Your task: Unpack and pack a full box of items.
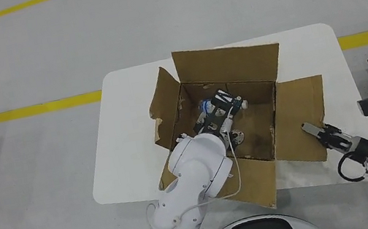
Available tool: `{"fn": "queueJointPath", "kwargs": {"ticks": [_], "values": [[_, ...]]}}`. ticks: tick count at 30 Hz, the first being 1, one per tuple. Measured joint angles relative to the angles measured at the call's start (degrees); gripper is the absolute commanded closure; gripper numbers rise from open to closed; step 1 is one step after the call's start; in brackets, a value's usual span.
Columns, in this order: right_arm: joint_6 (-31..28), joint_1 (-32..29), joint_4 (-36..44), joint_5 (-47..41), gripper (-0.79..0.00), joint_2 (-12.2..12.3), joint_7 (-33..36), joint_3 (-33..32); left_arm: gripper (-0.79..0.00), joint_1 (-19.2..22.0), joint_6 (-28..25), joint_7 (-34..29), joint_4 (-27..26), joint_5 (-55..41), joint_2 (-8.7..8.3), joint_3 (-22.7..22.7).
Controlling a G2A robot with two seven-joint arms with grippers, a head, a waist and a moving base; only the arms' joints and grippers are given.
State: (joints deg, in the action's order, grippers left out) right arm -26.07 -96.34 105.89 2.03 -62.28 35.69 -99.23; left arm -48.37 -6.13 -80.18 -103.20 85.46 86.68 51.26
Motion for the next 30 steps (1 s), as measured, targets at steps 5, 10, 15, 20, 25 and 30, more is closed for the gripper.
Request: {"fn": "queueJointPath", "kwargs": {"ticks": [5,10,15,20,25,30], "values": [[-1.0,0.5,0.3,-6.1,0.000,0.9,8.9,-3.2,-0.785,0.0,0.0,0.0,0.0,0.0,0.00,0.0],[-2.6,0.5,-0.4,-10.1,0.000,1.6,15.7,-5.9,-0.785,0.0,0.0,0.0,0.0,0.0,0.00,0.0],[-3.6,1.3,-2.8,-13.2,0.000,2.4,21.8,-8.5,-0.785,0.0,0.0,0.0,0.0,0.0,0.00,0.0],[-3.3,3.6,-5.8,-16.3,0.000,3.2,26.2,-10.3,-0.785,0.0,0.0,0.0,0.0,0.0,0.00,0.0],[-2.4,6.4,-7.1,-15.0,0.000,3.9,28.3,-10.4,-0.785,0.0,0.0,0.0,0.0,0.0,0.00,0.0],[-0.4,9.2,-8.7,-13.5,-0.302,4.1,25.1,-9.0,-0.785,0.0,0.0,0.0,0.0,0.0,0.00,0.0]]}}
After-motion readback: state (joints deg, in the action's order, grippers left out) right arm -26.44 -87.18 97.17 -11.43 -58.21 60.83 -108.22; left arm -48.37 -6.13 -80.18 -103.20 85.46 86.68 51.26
